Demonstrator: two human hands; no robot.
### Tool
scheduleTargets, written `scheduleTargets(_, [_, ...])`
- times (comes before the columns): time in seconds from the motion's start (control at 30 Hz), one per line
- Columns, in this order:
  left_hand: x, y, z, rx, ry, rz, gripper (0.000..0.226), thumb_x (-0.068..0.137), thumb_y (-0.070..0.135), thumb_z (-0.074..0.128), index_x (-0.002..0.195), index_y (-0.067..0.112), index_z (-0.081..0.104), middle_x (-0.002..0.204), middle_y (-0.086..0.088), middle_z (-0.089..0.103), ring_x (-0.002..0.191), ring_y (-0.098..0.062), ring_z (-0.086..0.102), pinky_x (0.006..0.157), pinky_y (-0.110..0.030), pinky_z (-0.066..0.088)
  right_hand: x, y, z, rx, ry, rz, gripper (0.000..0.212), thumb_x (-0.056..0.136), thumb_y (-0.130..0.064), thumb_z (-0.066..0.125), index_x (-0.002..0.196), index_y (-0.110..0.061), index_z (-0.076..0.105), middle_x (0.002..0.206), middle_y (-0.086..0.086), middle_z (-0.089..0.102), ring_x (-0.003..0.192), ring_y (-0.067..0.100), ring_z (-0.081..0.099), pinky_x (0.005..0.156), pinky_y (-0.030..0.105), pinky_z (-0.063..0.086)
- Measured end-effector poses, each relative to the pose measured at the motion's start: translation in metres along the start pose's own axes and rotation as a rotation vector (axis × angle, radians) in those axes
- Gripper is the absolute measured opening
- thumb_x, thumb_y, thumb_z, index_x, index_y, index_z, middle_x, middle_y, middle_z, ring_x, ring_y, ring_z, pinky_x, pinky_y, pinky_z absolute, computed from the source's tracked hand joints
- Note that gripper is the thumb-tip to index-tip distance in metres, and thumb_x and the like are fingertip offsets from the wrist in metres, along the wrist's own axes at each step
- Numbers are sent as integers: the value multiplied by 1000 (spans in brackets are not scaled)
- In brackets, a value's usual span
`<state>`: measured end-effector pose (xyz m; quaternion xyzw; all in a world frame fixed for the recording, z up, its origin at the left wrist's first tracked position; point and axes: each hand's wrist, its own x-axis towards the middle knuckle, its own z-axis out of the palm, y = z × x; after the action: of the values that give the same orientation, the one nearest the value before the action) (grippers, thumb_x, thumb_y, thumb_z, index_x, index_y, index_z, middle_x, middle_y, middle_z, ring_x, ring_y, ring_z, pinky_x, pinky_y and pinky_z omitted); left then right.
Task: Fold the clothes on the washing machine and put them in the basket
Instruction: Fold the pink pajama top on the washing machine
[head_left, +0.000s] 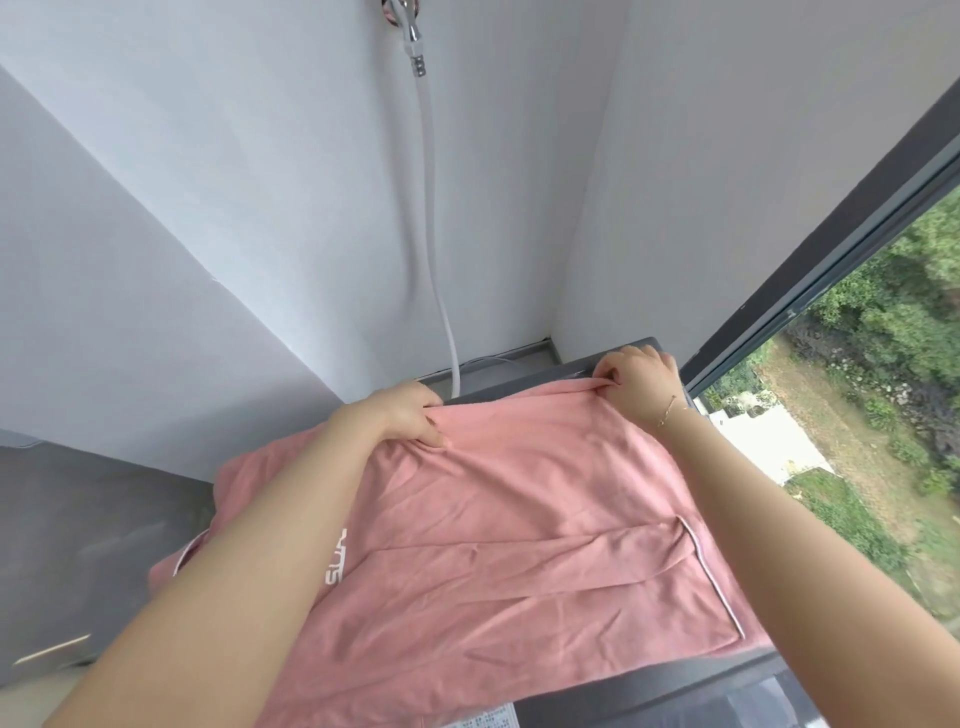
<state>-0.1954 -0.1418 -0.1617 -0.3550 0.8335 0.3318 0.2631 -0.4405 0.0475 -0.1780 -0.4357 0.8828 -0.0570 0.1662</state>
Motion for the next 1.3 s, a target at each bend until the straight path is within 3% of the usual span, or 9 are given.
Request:
scheduleTargets(0.17, [-4,-7,-10,13,154,2,36,73,48,78,81,17,60,76,4,59,79,-20,57,66,-30,40,2,16,-21,-48,80,144,19,85,-15,50,92,-21,66,103,3,63,106,28,51,89,34,28])
scheduleTargets(0.37, [-9,-7,7,96,308,-11,47,80,63,63,113,30,57,99,8,58,109,-15,49,96,-34,24,-7,12,-14,-62,173,229,20,80,-5,52,94,-13,64,108,11,51,109,32,43,95,38,27])
scheduleTargets(0.53, [-23,-26,8,-48,373,-5,25,78,29,56,103,30,61,94,12,63,106,-13,56,98,-32,25,-11,-8,2,-28,131,43,34,75,0,52,105,-17,58,109,4,60,108,30,50,93,35,27])
scheduleTargets(0.7, [-45,-34,16,-21,636,235,18,74,2,68,85,15,63,82,9,52,82,-24,60,87,-40,42,-32,-4,-8,141,321,38,28,61,12,46,70,-15,44,75,2,49,79,30,48,75,32,21])
scheduleTargets(0.77, [-52,-34,27,39,677,279,30,71,2,70,97,17,65,93,7,53,93,-22,57,89,-37,38,-51,4,-6,187,397,87,29,60,13,45,69,-15,44,75,4,47,78,29,45,77,34,23])
scheduleTargets(0.87, [-60,-43,39,9,634,98,60,76,16,71,132,25,52,135,2,44,126,-20,40,104,-35,25,-68,5,8,156,294,205,36,70,9,49,96,-13,61,102,10,53,104,34,47,95,39,28])
scheduleTargets(0.97, [-77,-65,39,-101,705,-90,54,84,18,66,135,17,49,140,-6,46,130,-28,42,108,-39,28,-80,-23,14,222,307,177,47,75,4,55,120,-11,59,131,13,48,123,34,41,107,42,26])
scheduleTargets(1.13, [-120,-84,93,-98,757,-202,53,91,43,38,132,12,51,139,-10,47,126,-33,43,105,-47,32,-119,-102,54,251,292,-309,29,79,-14,50,105,-13,64,116,7,57,104,29,53,86,41,47])
scheduleTargets(1.3, [-150,-97,171,-28,773,-294,49,89,44,34,125,21,56,136,-6,51,120,-31,51,99,-47,41,-153,-107,102,129,231,-229,25,83,-36,44,83,-14,55,91,5,52,82,29,49,75,44,46])
